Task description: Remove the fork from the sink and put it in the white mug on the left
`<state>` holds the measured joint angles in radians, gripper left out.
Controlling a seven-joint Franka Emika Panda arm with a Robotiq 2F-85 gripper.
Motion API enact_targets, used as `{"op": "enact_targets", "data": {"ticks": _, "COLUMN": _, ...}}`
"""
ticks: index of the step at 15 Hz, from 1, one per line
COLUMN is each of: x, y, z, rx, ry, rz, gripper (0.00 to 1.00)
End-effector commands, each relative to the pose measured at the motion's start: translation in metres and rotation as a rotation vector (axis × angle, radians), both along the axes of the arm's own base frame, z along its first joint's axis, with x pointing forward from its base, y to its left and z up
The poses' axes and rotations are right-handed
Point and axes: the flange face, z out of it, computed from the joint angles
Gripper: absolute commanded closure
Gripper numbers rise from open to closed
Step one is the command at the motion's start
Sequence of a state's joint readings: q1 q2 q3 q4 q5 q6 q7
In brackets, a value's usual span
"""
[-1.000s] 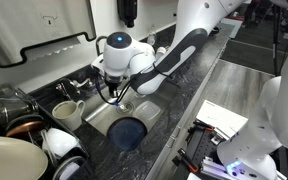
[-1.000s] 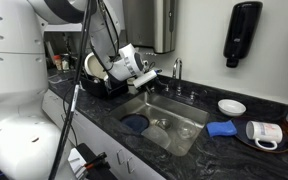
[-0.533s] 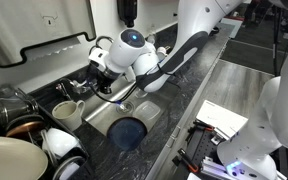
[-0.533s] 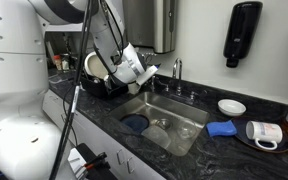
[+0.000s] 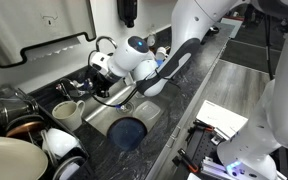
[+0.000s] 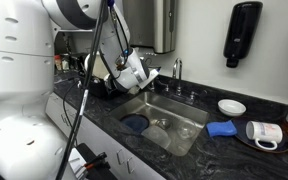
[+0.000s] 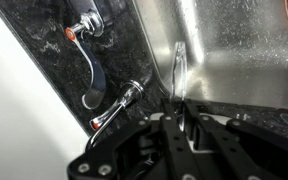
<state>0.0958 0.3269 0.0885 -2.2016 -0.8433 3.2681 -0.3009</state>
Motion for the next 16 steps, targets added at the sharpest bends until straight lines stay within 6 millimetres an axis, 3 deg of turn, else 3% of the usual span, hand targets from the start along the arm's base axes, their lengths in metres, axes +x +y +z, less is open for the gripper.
{"op": "enact_targets", "data": {"ticks": 1, "x": 0.000, "y": 0.000, "z": 0.001, "rx": 0.001, "ry": -0.001, "rz": 0.000, "gripper": 0.85}}
{"op": "enact_targets", "data": {"ticks": 2, "x": 0.001, "y": 0.001, "z": 0.002, "rx": 0.001, "ry": -0.002, "rz": 0.001, "gripper": 0.85}}
{"op": "enact_targets", "data": {"ticks": 3, "x": 0.001, "y": 0.001, "z": 0.002, "rx": 0.002, "ry": -0.003, "rz": 0.002, "gripper": 0.96}}
{"op": "enact_targets", "data": {"ticks": 8, "x": -0.006, "y": 0.018, "z": 0.014, "rx": 0.160, "ry": 0.031, "rz": -0.126, "gripper": 0.96}}
{"op": "enact_targets", "data": {"ticks": 16, "x": -0.031, "y": 0.083, "z": 0.047, "rx": 0.317, "ry": 0.086, "rz": -0.200, "gripper": 0.96}}
